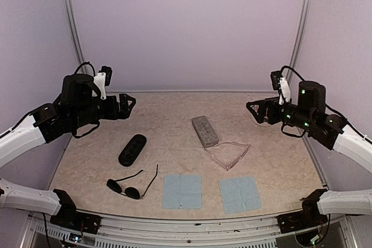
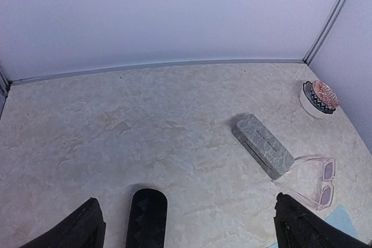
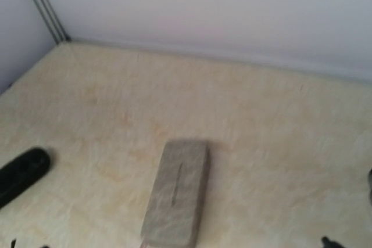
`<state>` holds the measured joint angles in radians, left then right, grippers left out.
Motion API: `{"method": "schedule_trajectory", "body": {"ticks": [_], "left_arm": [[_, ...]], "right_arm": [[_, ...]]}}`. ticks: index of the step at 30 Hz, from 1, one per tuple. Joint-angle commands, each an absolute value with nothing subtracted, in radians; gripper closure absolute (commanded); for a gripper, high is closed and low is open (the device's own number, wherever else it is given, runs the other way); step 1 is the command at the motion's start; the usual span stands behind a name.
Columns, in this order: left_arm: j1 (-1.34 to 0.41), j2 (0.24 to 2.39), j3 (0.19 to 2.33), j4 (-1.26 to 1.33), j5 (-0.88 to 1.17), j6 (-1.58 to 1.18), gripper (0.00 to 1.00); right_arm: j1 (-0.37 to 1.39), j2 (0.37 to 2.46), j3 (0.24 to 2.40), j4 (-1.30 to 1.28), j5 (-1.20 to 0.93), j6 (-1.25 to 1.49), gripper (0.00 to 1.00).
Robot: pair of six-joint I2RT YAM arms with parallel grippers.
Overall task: Organize the sunglasses
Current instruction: Pick up the sunglasses case from the center of the board.
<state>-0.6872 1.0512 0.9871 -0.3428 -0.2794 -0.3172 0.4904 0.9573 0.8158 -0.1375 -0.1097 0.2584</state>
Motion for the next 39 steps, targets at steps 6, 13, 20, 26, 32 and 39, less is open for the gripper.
{"method": "schedule_trajectory", "body": {"ticks": [6, 13, 20, 26, 32, 39], "left_arm": [[-0.699, 1.006, 0.962, -0.37, -0.375, -0.313, 0.01], [-0.698, 0.997, 0.928, -0.367, -0.356, -0.362, 0.01], [-0.696, 0.978, 0.919, -0.371, -0.336, -0.363, 0.01], [-0.69, 0.97, 0.914, -0.372, -0.324, -0.364, 0.01], [-0.669, 0.965, 0.909, -0.364, -0.294, -0.393, 0.01], [-0.64, 0.966, 0.904, -0.354, -0.249, -0.401, 0.01]], "right_arm": [[0.613, 1.125, 0.866, -0.161, -0.052, 0.374, 0.04], [0.679, 1.343, 1.026, -0.284, 0.107, 0.427, 0.04], [0.712, 1.588, 1.188, -0.305, 0.17, 0.432, 0.03], [0.74, 1.779, 1.329, -0.309, 0.21, 0.439, 0.0], [0.746, 1.921, 1.398, -0.302, 0.229, 0.452, 0.0], [0.747, 2.041, 1.472, -0.296, 0.221, 0.453, 0.0]]}}
